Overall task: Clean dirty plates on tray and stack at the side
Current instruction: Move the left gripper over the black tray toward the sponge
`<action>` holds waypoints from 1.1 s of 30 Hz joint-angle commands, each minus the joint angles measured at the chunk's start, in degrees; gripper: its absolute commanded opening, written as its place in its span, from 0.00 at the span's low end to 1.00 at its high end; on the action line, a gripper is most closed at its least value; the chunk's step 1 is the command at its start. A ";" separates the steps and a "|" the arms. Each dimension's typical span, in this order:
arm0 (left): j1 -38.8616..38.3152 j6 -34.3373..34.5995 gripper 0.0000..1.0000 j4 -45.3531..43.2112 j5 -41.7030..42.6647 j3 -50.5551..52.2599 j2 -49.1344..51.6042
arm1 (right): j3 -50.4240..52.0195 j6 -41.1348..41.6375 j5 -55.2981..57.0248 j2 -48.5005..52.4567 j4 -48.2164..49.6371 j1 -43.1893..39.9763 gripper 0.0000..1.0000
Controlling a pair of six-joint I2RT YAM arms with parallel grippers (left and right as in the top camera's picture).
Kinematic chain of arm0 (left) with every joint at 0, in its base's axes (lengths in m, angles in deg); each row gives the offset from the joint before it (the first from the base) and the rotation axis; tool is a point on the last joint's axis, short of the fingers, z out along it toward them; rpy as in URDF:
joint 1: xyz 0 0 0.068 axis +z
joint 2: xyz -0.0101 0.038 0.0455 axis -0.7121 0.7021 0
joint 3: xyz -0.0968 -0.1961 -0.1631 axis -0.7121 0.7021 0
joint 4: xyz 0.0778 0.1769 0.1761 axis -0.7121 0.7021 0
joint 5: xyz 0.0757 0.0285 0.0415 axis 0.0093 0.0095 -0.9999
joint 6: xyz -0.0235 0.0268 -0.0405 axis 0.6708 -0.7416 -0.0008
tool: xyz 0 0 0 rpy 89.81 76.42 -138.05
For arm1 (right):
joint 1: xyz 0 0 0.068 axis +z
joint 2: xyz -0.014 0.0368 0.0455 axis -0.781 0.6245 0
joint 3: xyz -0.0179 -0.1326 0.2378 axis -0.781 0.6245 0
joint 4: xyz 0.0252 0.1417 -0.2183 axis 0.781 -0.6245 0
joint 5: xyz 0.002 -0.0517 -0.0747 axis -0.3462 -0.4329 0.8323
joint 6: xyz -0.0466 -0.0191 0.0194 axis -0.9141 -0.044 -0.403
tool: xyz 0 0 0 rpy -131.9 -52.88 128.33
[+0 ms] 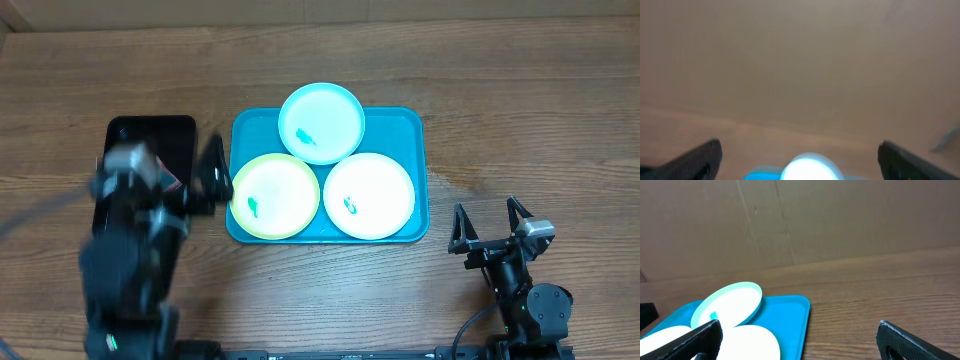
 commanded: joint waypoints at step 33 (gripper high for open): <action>21.59 3.26 1.00 66.31 -8.09 -57.92 77.55 | 0.61 -0.17 0.55 -0.68 0.26 -0.22 1.00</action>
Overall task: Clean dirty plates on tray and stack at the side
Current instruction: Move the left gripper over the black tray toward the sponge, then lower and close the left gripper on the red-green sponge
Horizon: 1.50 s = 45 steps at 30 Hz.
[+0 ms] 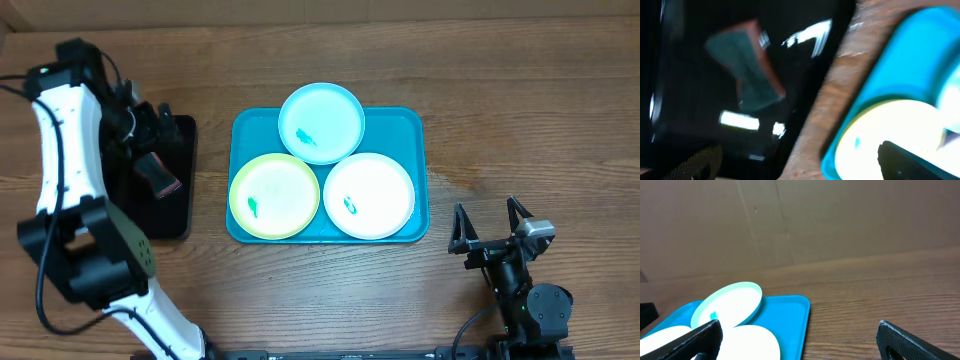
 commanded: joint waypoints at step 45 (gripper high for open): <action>-0.11 8.92 0.55 -6.21 -7.28 7.04 16.48 | 0.61 -0.20 0.55 -0.68 0.26 -0.22 1.00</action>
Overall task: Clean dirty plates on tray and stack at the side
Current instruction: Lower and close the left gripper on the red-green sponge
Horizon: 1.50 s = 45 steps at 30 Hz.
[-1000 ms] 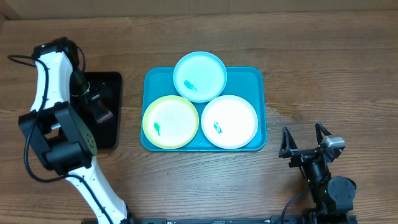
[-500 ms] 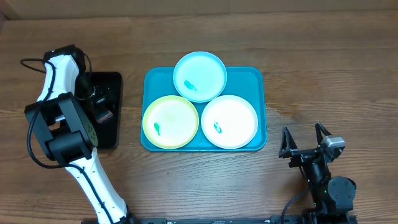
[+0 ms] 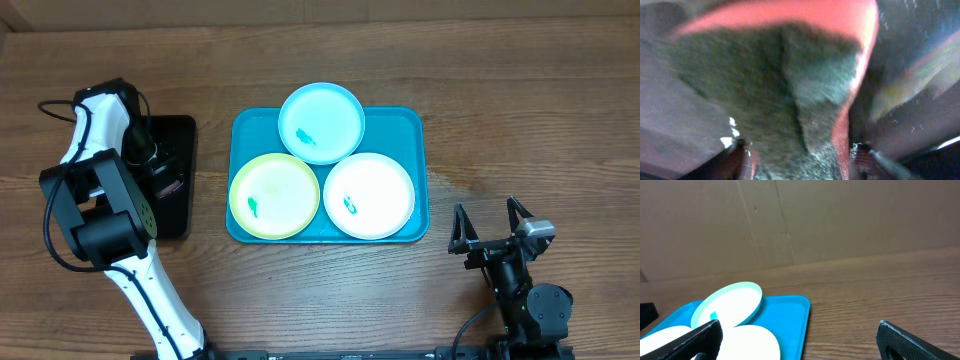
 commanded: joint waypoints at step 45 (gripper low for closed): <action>0.00 -0.70 0.04 -13.60 -7.87 2.60 1.62 | 0.61 -0.20 0.55 -0.68 0.24 -0.22 1.00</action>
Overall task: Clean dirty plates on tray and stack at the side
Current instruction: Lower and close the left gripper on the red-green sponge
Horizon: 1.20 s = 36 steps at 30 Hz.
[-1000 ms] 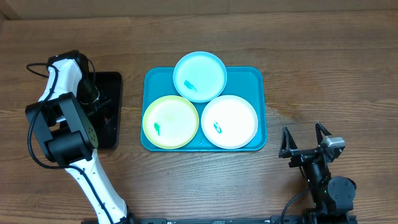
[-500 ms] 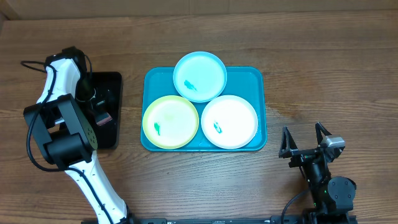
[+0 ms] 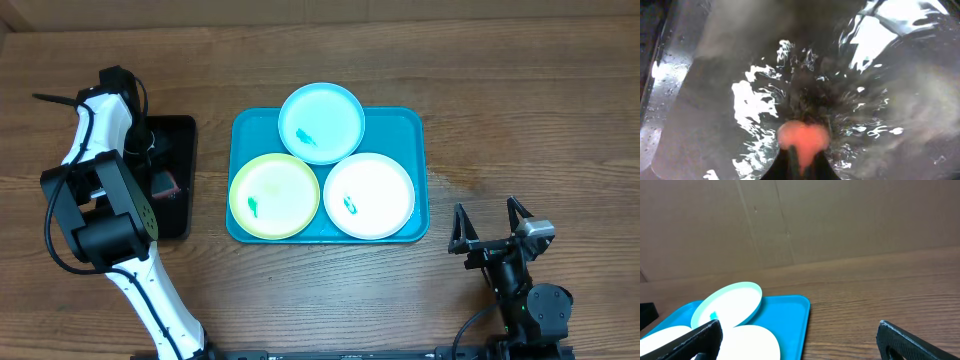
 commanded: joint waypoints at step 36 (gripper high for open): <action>0.59 0.15 0.04 21.88 0.24 -16.87 -0.09 | 0.61 -0.17 0.55 -0.68 0.26 -0.20 1.00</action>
